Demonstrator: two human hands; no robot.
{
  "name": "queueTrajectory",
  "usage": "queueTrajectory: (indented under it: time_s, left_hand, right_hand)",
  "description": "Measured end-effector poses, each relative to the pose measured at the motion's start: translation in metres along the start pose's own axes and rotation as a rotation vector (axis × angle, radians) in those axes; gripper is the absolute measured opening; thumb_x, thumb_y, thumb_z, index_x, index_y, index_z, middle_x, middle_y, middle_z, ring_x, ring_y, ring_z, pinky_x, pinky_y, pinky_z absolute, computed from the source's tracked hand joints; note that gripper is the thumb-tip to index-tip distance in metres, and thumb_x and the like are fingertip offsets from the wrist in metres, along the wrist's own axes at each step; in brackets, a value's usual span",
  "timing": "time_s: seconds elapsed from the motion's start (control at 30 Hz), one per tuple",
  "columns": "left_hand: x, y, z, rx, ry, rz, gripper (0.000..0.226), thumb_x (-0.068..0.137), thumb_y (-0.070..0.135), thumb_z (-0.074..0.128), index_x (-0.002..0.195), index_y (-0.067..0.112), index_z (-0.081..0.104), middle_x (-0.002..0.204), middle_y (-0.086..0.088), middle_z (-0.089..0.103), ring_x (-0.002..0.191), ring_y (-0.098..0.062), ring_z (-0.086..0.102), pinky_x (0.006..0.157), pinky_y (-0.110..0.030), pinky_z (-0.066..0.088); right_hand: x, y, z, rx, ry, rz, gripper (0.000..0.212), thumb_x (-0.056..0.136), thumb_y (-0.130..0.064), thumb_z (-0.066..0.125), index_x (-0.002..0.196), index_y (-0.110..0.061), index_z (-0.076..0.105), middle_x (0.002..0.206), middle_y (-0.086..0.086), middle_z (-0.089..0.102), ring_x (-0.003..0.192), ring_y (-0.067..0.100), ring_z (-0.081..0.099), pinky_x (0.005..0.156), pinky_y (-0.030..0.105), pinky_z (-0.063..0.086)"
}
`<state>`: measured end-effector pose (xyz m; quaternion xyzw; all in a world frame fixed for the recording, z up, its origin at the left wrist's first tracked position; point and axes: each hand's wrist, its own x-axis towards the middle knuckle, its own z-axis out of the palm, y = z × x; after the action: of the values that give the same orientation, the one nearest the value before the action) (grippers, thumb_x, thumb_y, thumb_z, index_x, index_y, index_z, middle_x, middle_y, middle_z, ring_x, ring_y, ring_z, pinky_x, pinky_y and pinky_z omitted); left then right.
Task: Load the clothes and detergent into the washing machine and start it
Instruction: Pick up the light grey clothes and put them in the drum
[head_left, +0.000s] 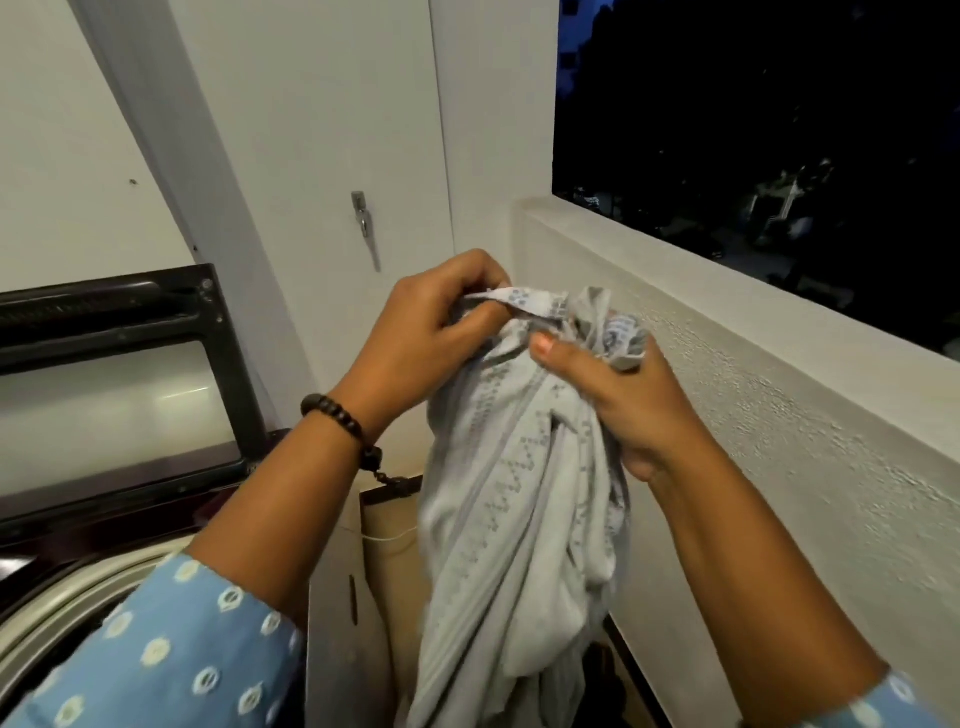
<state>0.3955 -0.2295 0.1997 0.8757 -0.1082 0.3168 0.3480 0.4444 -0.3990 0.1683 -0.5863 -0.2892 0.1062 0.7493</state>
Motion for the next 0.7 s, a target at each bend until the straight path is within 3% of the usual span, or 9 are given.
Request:
queueTrajectory:
  time_s: [0.07,0.13,0.27,0.33,0.37,0.5,0.53,0.6,0.7]
  left_hand:
    - [-0.013,-0.012,0.001,-0.059,-0.02,-0.046,0.014,0.085,0.032,0.065,0.082,0.018,0.063,0.071,0.013,0.061,0.066,0.0,0.055,0.059,-0.02,0.043]
    - [-0.029,-0.021,0.01,-0.065,-0.086,-0.089,0.028,0.078,0.046,0.073,0.079,0.019,0.066,0.067,0.007,0.064,0.062,-0.009,0.061,0.055,-0.027,0.05]
    - [-0.056,-0.05,0.024,-0.162,-0.124,-0.229,0.013,0.076,0.043,0.078,0.077,0.031,0.073,0.069,0.003,0.072,0.063,-0.007,0.069,0.06,-0.026,0.059]
    - [-0.068,-0.072,0.027,0.05,-0.191,-0.22,0.008,0.075,0.046,0.066,0.07,0.04,0.068,0.062,0.014,0.066,0.057,0.001,0.06,0.057,-0.019,0.049]
    - [-0.075,-0.085,0.029,0.189,-0.244,-0.229,0.013,0.074,0.048,0.057,0.069,0.04,0.066,0.06,0.014,0.063,0.056,-0.001,0.057,0.057,-0.023,0.046]
    - [-0.099,-0.118,0.042,0.378,-0.381,-0.354,0.046,0.083,0.057,0.042,0.075,0.018,0.066,0.066,0.008,0.062,0.068,-0.008,0.051,0.064,-0.03,0.04]
    - [-0.102,-0.126,0.043,0.341,-0.351,-0.362,0.05,0.083,0.057,0.038,0.079,0.017,0.067,0.068,0.007,0.062,0.072,-0.01,0.052,0.065,-0.029,0.04]
    - [-0.098,-0.125,0.041,0.15,-0.193,-0.427,0.031,0.094,0.04,0.046,0.082,0.018,0.065,0.077,0.002,0.063,0.077,-0.013,0.056,0.072,-0.031,0.045]
    - [-0.069,-0.09,0.028,-0.329,0.203,-0.599,0.026,0.104,0.018,0.039,0.09,0.01,0.06,0.091,-0.003,0.064,0.09,-0.011,0.062,0.082,-0.024,0.054]
  right_hand:
    - [0.001,-0.007,-0.008,0.014,0.035,-0.04,0.016,0.085,-0.002,0.067,0.087,-0.017,0.074,0.084,0.003,0.076,0.081,0.021,0.073,0.075,0.037,0.06]
    - [0.0,-0.013,-0.009,-0.012,0.024,-0.087,0.028,0.086,0.001,0.065,0.075,-0.023,0.074,0.077,-0.001,0.075,0.075,0.018,0.073,0.071,0.035,0.06]
    - [-0.005,-0.026,-0.007,0.033,0.064,-0.113,0.026,0.084,0.003,0.064,0.073,-0.02,0.067,0.066,-0.005,0.071,0.066,0.014,0.07,0.062,0.031,0.059]
    - [-0.01,-0.033,-0.007,0.088,0.078,-0.117,0.024,0.081,0.003,0.066,0.075,-0.02,0.066,0.064,-0.006,0.07,0.063,0.012,0.069,0.057,0.027,0.056]
    - [-0.012,-0.037,-0.008,0.11,0.088,-0.128,0.023,0.079,0.003,0.067,0.074,-0.02,0.067,0.062,-0.007,0.069,0.062,0.011,0.069,0.055,0.025,0.055]
    - [-0.018,-0.055,-0.013,0.2,0.066,-0.202,0.02,0.069,-0.009,0.06,0.063,-0.022,0.073,0.065,-0.007,0.07,0.063,0.011,0.07,0.055,0.023,0.054]
    - [-0.019,-0.057,-0.015,0.224,0.068,-0.218,0.02,0.069,-0.009,0.058,0.064,-0.022,0.072,0.066,-0.007,0.07,0.064,0.011,0.07,0.055,0.023,0.054]
    - [-0.018,-0.061,-0.019,0.254,0.071,-0.231,0.017,0.076,-0.007,0.057,0.074,-0.02,0.07,0.069,-0.006,0.07,0.068,0.012,0.07,0.059,0.024,0.054]
    - [-0.012,-0.056,-0.023,0.206,0.178,-0.23,0.031,0.089,-0.001,0.057,0.075,-0.023,0.072,0.075,-0.006,0.072,0.076,0.014,0.072,0.063,0.026,0.056]
